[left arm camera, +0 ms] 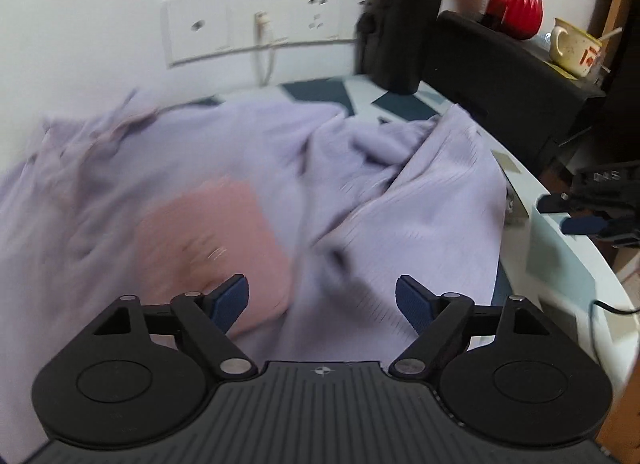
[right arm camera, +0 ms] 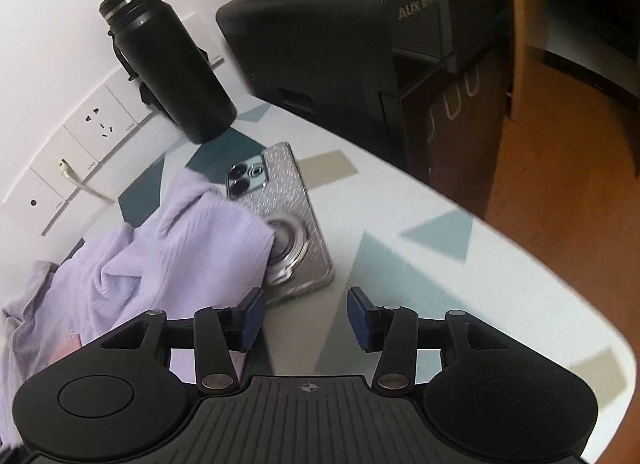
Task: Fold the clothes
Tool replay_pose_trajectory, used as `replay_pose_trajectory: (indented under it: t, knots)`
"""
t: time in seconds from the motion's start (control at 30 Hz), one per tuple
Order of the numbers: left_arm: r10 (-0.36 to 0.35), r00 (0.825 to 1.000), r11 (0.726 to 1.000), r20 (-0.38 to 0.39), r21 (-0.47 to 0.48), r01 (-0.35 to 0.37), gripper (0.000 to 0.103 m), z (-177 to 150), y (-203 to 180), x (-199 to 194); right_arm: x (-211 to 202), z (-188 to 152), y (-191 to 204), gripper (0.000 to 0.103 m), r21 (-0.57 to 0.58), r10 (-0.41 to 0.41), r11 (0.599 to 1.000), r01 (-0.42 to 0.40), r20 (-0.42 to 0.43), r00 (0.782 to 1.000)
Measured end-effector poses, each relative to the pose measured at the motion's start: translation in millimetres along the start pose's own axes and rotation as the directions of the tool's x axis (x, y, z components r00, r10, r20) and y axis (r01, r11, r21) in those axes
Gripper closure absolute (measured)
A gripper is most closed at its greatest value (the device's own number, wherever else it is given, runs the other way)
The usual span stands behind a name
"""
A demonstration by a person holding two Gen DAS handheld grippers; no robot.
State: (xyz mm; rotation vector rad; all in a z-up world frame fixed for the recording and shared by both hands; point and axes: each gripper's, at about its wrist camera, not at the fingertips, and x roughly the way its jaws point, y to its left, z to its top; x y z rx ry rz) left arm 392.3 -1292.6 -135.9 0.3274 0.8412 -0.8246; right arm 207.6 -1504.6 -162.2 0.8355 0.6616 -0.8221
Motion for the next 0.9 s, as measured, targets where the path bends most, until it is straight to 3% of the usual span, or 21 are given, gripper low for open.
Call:
replay_pose_trajectory:
  t: [0.13,0.17,0.2,0.23,0.27,0.37,0.5,0.6,0.67,0.73,0.8,0.9]
  knots:
    - [0.069,0.997,0.998,-0.017,0.015,-0.069,0.021,12,-25,36,0,16,-22,0.058,-0.017,0.006,1.000,-0.006,-0.006,1.000]
    - [0.076,0.997,0.997,-0.022,0.011,-0.076,0.027,13,-29,43,0,20,-27,0.058,-0.022,0.007,1.000,-0.007,-0.007,1.000]
    - [0.075,0.997,0.997,-0.020,0.009,-0.075,0.054,13,-32,46,0,25,-32,0.058,-0.026,0.008,1.000,-0.009,-0.009,1.000]
    - [0.086,0.996,0.996,-0.025,0.012,-0.086,0.068,13,-35,47,-1,29,-38,0.058,-0.031,0.010,0.999,-0.010,-0.010,1.000]
    - [0.107,0.994,0.994,-0.032,0.014,-0.107,0.093,13,-39,46,-1,33,-43,0.058,-0.035,0.011,0.999,-0.011,-0.012,1.000]
    - [0.117,0.993,0.993,-0.011,0.009,-0.117,0.094,15,-46,28,-1,45,-59,0.058,-0.048,0.015,0.999,-0.016,-0.016,1.000]
    - [0.142,0.986,0.989,0.085,0.029,-0.145,0.094,36,-44,-21,2,60,-69,0.058,-0.036,0.041,0.998,-0.042,-0.020,0.999]
    - [0.205,0.965,0.978,0.161,-0.007,-0.206,0.094,59,-27,-61,5,69,-62,0.058,-0.021,0.094,0.995,-0.094,-0.021,0.995]
    - [0.284,0.937,0.959,0.202,-0.051,-0.279,0.094,69,-10,-86,8,71,-49,0.058,-0.026,0.126,0.992,-0.126,-0.027,0.992]
    - [0.382,0.894,0.924,0.235,-0.104,-0.367,0.094,75,10,-111,11,74,-37,0.058,-0.031,0.157,0.987,-0.158,-0.033,0.987]
    - [0.513,0.827,0.857,0.229,-0.199,-0.476,0.094,74,39,-135,16,75,-21,0.057,0.018,0.202,0.979,-0.202,-0.061,0.977]
    - [0.687,0.707,0.713,0.166,-0.342,-0.613,0.094,65,83,-163,23,61,10,0.054,0.114,0.289,0.954,-0.276,-0.123,0.949]
